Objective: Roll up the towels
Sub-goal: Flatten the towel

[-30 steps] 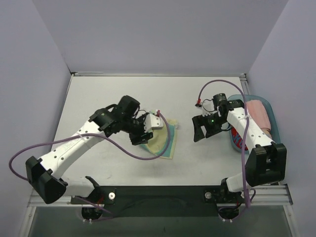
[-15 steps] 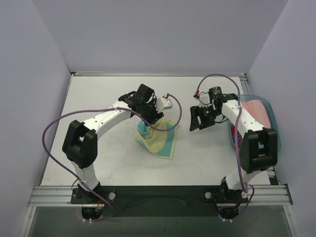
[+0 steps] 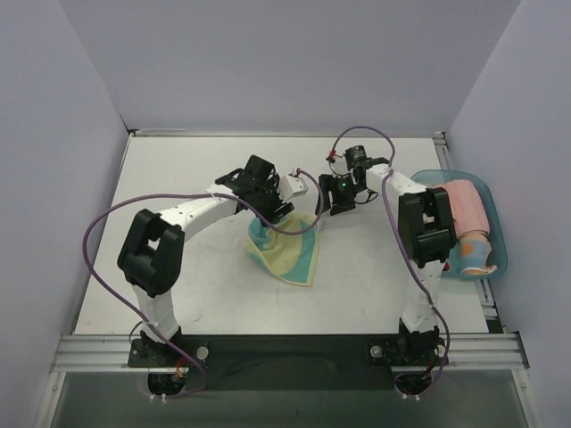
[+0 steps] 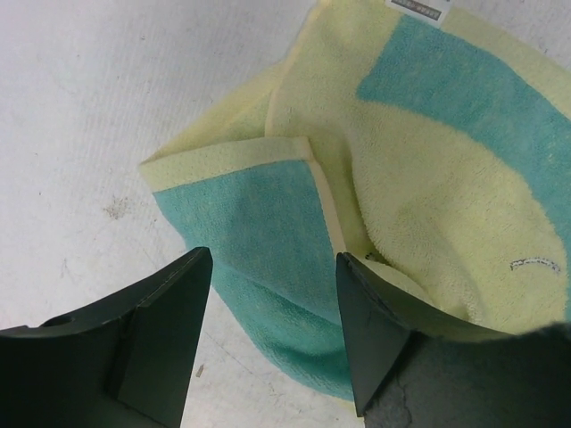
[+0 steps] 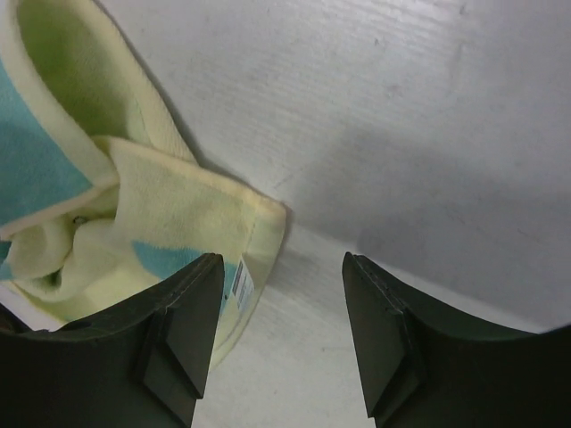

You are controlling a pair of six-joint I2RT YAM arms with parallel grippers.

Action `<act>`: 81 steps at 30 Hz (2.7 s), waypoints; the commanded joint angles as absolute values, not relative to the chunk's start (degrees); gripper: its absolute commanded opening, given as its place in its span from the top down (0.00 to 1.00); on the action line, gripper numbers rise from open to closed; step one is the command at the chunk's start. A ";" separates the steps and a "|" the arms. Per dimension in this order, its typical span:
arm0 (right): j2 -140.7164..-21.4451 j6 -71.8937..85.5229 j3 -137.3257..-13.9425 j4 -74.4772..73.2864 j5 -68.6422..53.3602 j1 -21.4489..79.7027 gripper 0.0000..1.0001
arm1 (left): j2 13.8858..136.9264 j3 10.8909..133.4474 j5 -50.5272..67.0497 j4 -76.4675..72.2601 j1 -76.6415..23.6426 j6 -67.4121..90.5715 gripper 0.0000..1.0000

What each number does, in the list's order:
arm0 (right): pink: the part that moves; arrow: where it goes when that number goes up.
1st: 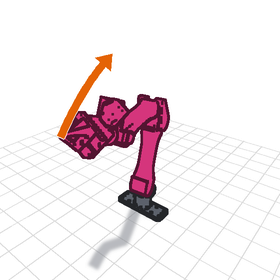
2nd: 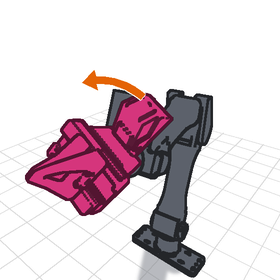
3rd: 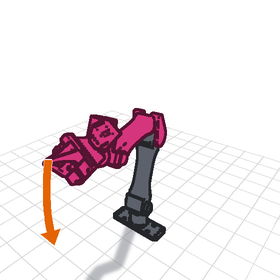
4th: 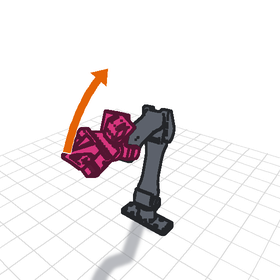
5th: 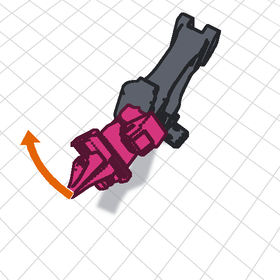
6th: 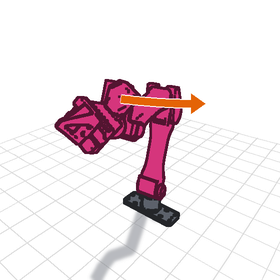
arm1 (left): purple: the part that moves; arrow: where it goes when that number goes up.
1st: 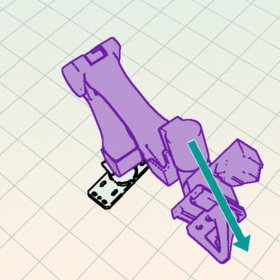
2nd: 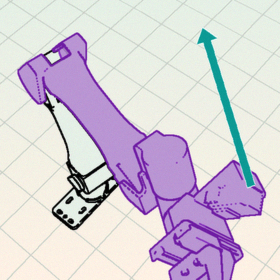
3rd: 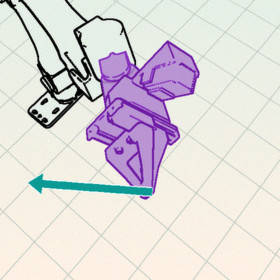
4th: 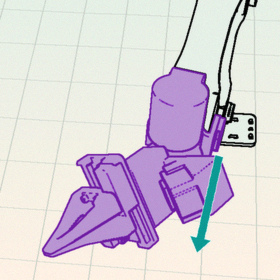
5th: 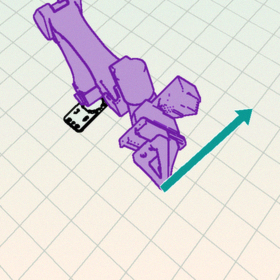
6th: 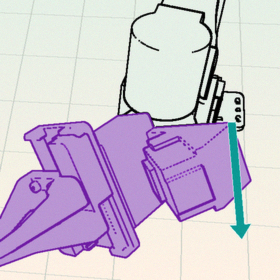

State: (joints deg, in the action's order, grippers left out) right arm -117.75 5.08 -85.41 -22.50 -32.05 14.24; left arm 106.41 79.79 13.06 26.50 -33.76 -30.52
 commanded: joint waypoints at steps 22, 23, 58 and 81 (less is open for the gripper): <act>-121.47 8.62 -86.66 -22.94 -37.61 15.47 1.00 | 113.20 81.47 -0.34 19.35 -38.41 -37.18 0.31; -120.94 8.61 -86.05 -22.94 -38.31 15.29 1.00 | 113.29 81.39 -2.27 18.55 -38.41 -36.74 0.33; -105.65 2.11 -84.19 -29.44 -41.31 3.88 1.00 | 100.56 88.76 21.35 23.81 -11.96 -15.29 1.00; -89.21 -18.37 -72.43 -47.02 -41.14 2.19 1.00 | 62.67 49.76 24.53 42.71 2.20 -33.22 1.00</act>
